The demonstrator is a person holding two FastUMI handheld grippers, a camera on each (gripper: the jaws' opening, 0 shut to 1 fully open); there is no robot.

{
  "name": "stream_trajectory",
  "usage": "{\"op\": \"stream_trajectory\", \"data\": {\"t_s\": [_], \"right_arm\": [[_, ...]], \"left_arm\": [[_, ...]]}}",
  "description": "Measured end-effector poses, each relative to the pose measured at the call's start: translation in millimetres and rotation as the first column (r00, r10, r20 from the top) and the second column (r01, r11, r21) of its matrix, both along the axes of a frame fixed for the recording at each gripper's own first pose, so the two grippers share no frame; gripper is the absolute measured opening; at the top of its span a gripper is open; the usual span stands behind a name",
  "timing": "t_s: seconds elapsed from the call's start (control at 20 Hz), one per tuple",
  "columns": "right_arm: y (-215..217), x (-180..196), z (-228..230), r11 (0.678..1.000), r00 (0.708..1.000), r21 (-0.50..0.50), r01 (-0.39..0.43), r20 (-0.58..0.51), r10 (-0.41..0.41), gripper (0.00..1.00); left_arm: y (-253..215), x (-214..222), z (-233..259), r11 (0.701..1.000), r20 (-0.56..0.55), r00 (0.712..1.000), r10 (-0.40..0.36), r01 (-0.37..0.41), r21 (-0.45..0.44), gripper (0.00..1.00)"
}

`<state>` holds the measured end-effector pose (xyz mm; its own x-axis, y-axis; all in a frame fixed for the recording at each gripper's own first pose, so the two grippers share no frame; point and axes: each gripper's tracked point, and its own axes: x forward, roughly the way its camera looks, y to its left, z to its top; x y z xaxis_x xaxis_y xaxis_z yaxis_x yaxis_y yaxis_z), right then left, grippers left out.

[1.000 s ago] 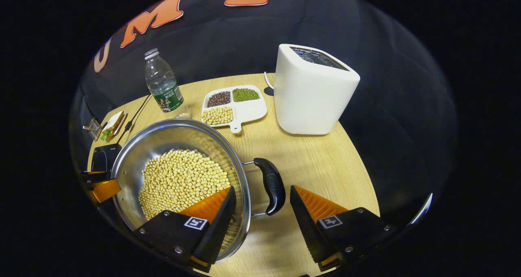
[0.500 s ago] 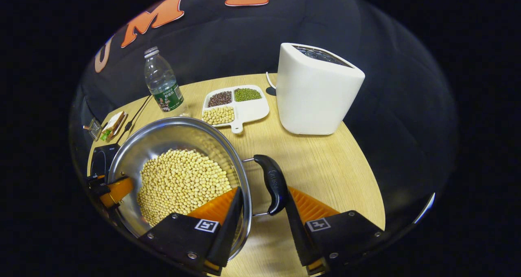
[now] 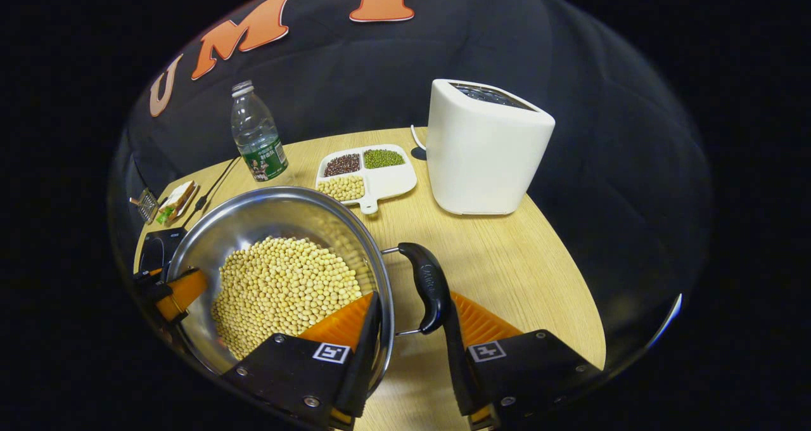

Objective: First push the handle of the pot to place it horizontally, then grasp the pot with both hands and set it on the induction cooktop.

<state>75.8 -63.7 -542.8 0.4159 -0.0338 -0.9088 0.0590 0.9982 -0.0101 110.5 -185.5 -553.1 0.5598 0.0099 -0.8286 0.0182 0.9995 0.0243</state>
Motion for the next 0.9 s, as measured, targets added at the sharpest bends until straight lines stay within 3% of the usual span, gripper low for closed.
{"op": "stream_trajectory", "data": {"t_s": [0.45,0.5,0.55,0.9], "right_arm": [[14.7,-2.5,33.4,1.000,0.999,-0.005,0.008,0.050,-0.007,0.53],[19.5,0.5,38.4,1.000,0.998,-0.003,0.008,0.060,-0.007,0.49],[23.3,0.2,43.4,1.000,0.998,-0.003,0.004,0.063,-0.003,0.53],[54.4,2.8,81.6,1.000,0.995,0.006,-0.015,0.099,0.014,0.53]], "left_arm": [[19.8,0.0,29.9,1.000,0.052,0.999,-0.004,0.004,-0.012,0.71],[24.3,-0.2,34.7,1.000,0.055,0.999,-0.001,0.002,-0.012,0.69],[29.0,-0.2,39.2,1.000,0.058,0.998,0.004,-0.003,-0.015,0.69],[64.0,-3.3,77.8,1.000,0.103,0.995,0.002,0.000,-0.013,0.69]]}}
